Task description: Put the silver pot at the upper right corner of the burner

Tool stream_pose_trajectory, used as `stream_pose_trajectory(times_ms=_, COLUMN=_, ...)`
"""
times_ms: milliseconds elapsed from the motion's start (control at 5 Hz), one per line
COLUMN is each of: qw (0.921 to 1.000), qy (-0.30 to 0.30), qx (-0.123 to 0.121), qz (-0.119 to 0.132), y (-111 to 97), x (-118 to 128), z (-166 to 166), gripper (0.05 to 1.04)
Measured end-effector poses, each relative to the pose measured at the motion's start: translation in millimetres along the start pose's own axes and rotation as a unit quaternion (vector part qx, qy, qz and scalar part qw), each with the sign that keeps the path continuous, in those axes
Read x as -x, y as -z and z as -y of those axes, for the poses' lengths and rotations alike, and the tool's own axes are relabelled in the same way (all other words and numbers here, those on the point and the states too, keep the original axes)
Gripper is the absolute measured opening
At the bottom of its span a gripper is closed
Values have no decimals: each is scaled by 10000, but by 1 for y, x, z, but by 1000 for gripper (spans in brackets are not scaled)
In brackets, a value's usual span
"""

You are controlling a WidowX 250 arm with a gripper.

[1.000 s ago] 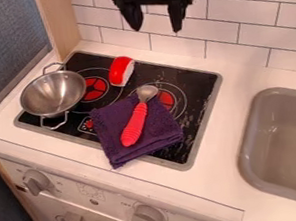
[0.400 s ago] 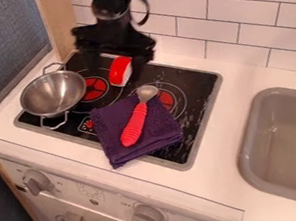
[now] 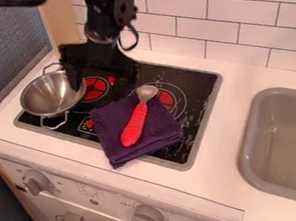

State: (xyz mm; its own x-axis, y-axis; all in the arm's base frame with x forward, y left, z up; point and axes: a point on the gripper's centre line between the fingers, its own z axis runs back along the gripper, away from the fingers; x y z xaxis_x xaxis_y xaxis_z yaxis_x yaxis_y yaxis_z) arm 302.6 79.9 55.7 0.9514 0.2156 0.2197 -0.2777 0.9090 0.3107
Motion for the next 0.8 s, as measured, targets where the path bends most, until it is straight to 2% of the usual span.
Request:
stream_pose_trajectory(times_ms=200, qw=9997, qy=23, qx=-175, qz=-144, y=11, x=0, z=-2, gripper=1001)
stream_pose_trajectory(times_ms=400, qw=9985, qy=-210, qx=-335, qz=-384, y=22, x=3, z=-14, gripper=1001)
stream_pose_trajectory(times_ms=800, qw=9945, qy=-654, qx=-592, qz=-570, y=35, x=-2, z=-40, gripper=1001)
